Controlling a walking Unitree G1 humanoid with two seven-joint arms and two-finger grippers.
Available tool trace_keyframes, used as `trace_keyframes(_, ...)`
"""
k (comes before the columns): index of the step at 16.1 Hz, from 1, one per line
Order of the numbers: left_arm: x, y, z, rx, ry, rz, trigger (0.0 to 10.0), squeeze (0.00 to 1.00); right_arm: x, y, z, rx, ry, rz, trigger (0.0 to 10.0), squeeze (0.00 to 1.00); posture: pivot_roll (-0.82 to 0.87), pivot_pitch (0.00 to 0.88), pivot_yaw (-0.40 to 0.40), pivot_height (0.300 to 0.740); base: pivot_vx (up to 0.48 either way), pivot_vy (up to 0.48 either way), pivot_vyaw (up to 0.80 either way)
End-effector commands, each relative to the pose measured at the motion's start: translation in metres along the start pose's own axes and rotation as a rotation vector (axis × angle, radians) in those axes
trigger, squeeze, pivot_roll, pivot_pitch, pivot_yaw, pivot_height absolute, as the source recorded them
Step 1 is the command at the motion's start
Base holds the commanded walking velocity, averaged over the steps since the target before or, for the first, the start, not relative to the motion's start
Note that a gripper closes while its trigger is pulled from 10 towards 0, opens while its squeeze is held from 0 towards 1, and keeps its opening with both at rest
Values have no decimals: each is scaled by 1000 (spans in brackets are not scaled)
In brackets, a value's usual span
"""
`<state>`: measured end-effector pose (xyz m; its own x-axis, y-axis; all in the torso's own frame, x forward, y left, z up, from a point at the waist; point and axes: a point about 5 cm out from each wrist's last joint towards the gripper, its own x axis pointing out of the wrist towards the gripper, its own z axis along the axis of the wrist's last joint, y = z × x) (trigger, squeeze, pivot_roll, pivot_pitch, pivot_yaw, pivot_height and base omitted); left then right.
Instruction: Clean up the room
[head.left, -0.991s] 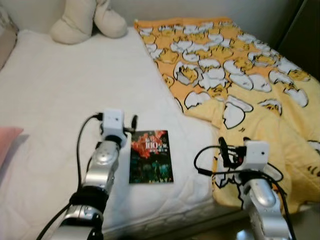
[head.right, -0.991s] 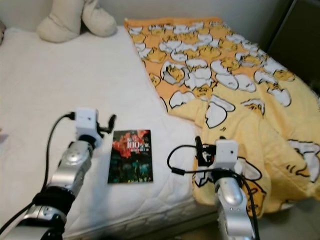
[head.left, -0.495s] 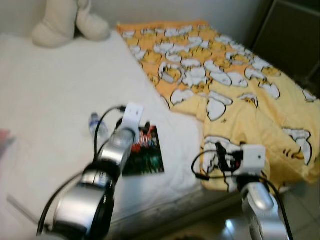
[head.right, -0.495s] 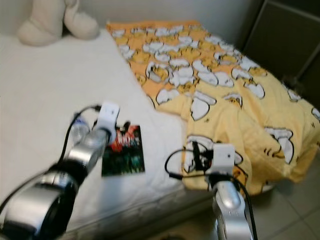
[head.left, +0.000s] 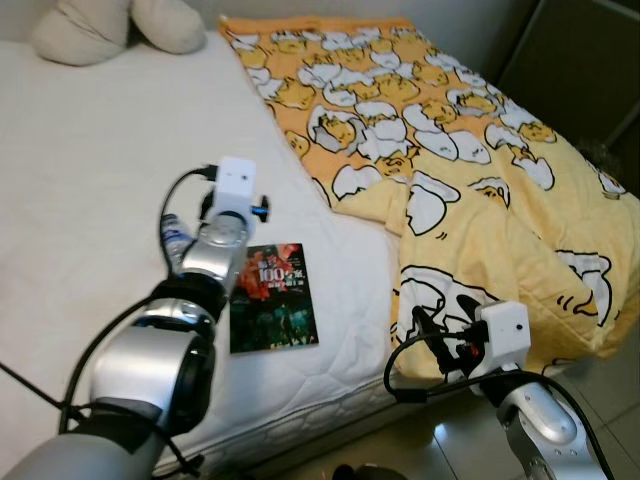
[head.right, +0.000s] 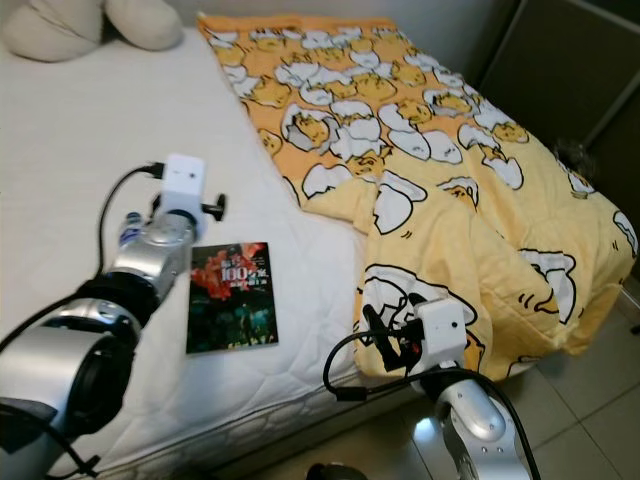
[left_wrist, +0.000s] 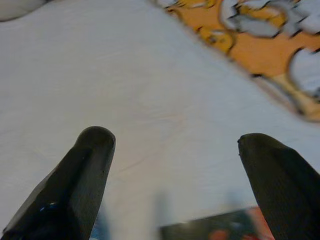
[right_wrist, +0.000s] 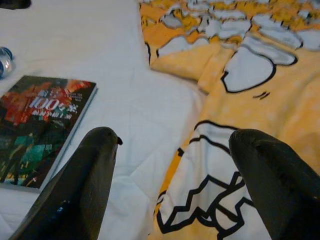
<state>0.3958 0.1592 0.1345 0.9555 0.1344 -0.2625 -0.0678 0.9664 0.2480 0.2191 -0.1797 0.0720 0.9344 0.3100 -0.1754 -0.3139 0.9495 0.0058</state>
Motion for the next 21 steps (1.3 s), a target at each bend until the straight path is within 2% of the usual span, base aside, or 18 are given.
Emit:
trace_keyframes(1, 0, 8, -13, 32, 68, 46, 10000, 0, 1, 1, 5, 3, -3, 26, 10000, 0, -230, 72, -107, 740, 0, 0, 0)
trace_keyframes(2, -1, 19, -24, 57, 115, 88, 10000, 0, 2, 6, 7, 7, 0, 61, 10000, 0, -225, 80, -117, 740, 0, 0, 0)
trace_keyframes(4, -2, 37, -34, 88, 146, 165, 10000, 0, 1, 8, 9, 0, 9, 104, 10000, 0, -228, 89, -125, 740, 0, 0, 0)
trace_keyframes(6, -3, 52, -40, 89, 168, 219, 10000, 0, 1, 6, 9, -6, 16, 113, 10000, 0, -228, 94, -129, 740, 0, 0, 0)
trace_keyframes(7, -6, 65, -52, 75, 211, 254, 10000, 0, 0, 3, 9, -7, 24, 108, 10000, 0, -225, 99, -128, 740, 0, 0, 0)
trace_keyframes(8, -8, 67, -58, 66, 233, 254, 10000, 0, 0, 3, 9, -5, 27, 106, 10000, 0, -221, 100, -127, 740, 0, 0, 0)
trace_keyframes(10, -12, 61, -74, 20, 297, 218, 10000, 0, 2, 8, 7, 7, 33, 112, 10000, 0, -212, 103, -125, 740, 0, 0, 0)
trace_keyframes(13, -14, 46, -86, -121, 338, 137, 10000, 0, 2, 11, 6, 13, 41, 120, 10000, 0, -213, 108, -126, 740, 0, 0, 0)
trace_keyframes(14, -14, 40, -86, -137, 342, 108, 10000, 0, 1, 11, 6, 12, 43, 120, 10000, 0, -216, 109, -127, 740, 0, 0, 0)
trace_keyframes(16, -15, 35, -87, -148, 345, 83, 10000, 0, 1, 11, 6, 12, 45, 119, 10000, 0, -224, 109, -125, 740, 0, 0, 0)
trace_keyframes(19, -20, 21, -99, -51, 389, 40, 10000, 0, -2, 12, 5, 12, 54, 114, 10000, 0, -236, 104, -121, 740, 0, 0, 0)
trace_keyframes(20, -21, 19, -104, -6, 394, 25, 7451, 0, -2, 12, 5, 12, 54, 114, 10000, 0, -239, 100, -118, 740, 0, 0, 0)
trace_keyframes(21, -22, 18, -104, -20, 384, 17, 0, 0, 0, 11, 5, 12, 53, 111, 10000, 0, -240, 91, -112, 740, 0, 0, 0)
